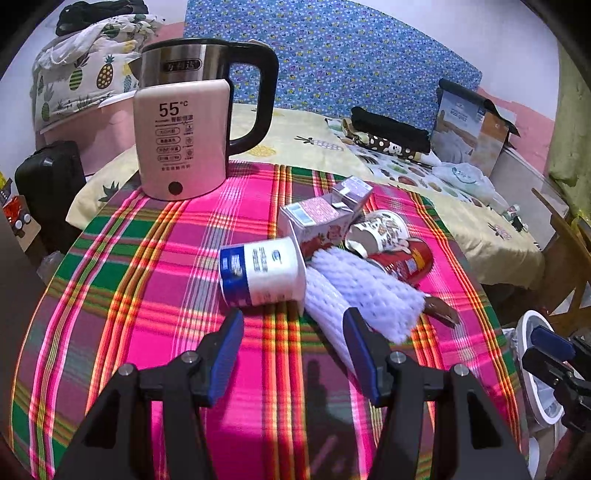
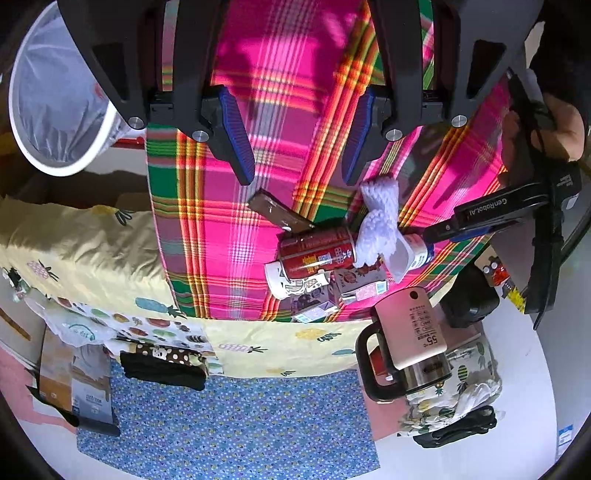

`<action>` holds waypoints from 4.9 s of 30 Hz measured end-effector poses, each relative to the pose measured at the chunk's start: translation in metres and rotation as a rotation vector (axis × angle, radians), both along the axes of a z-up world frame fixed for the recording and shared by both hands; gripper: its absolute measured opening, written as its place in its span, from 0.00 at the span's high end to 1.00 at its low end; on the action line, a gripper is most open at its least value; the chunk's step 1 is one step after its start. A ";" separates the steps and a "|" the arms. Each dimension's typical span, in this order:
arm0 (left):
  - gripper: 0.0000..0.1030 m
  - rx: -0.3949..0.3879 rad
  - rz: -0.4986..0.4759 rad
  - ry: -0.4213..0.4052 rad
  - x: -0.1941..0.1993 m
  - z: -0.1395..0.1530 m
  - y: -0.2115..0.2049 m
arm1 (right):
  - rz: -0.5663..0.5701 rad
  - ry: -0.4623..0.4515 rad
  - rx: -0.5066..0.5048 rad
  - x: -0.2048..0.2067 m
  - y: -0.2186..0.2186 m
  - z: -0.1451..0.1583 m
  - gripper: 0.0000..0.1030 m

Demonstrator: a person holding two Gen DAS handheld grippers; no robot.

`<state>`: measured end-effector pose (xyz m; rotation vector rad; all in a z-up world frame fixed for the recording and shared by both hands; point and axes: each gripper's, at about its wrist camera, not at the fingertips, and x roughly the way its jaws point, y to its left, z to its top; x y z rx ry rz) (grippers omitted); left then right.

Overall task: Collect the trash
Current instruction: 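Move both grippers back toward the remaining trash on the table, then grasp the white yogurt cup with the left gripper while the right gripper grasps a white foam net, then carry the yogurt cup and foam net over the white bin and open both grippers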

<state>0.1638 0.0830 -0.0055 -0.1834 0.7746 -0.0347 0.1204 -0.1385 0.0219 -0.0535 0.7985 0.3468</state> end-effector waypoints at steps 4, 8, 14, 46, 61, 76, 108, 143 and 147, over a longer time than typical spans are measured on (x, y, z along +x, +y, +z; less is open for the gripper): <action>0.44 0.011 0.026 0.008 0.017 -0.004 0.009 | 0.009 0.010 0.008 0.010 0.005 -0.002 0.51; 0.32 -0.009 0.048 0.011 0.029 -0.007 0.021 | 0.028 0.024 0.010 0.018 0.014 -0.006 0.51; 0.22 -0.032 0.028 -0.004 0.035 -0.007 0.022 | 0.048 0.040 0.016 0.029 0.024 -0.010 0.51; 0.38 -0.020 0.048 0.015 0.023 -0.022 0.049 | 0.106 0.094 0.005 0.062 0.081 -0.032 0.75; 0.38 -0.031 0.008 -0.041 -0.028 0.007 0.017 | 0.107 0.012 0.051 0.011 0.051 -0.001 0.80; 0.38 -0.037 -0.164 -0.031 -0.070 0.018 -0.070 | -0.016 -0.005 0.064 -0.037 -0.011 0.003 0.80; 0.38 -0.002 -0.525 -0.035 -0.070 0.021 -0.247 | -0.385 -0.027 0.063 -0.088 -0.154 -0.007 0.80; 0.27 -0.004 -0.730 0.038 -0.052 -0.010 -0.352 | -0.548 0.098 0.072 -0.100 -0.222 -0.036 0.77; 0.26 -0.022 -0.712 0.038 -0.049 -0.009 -0.345 | -0.542 0.087 0.074 -0.101 -0.220 -0.035 0.75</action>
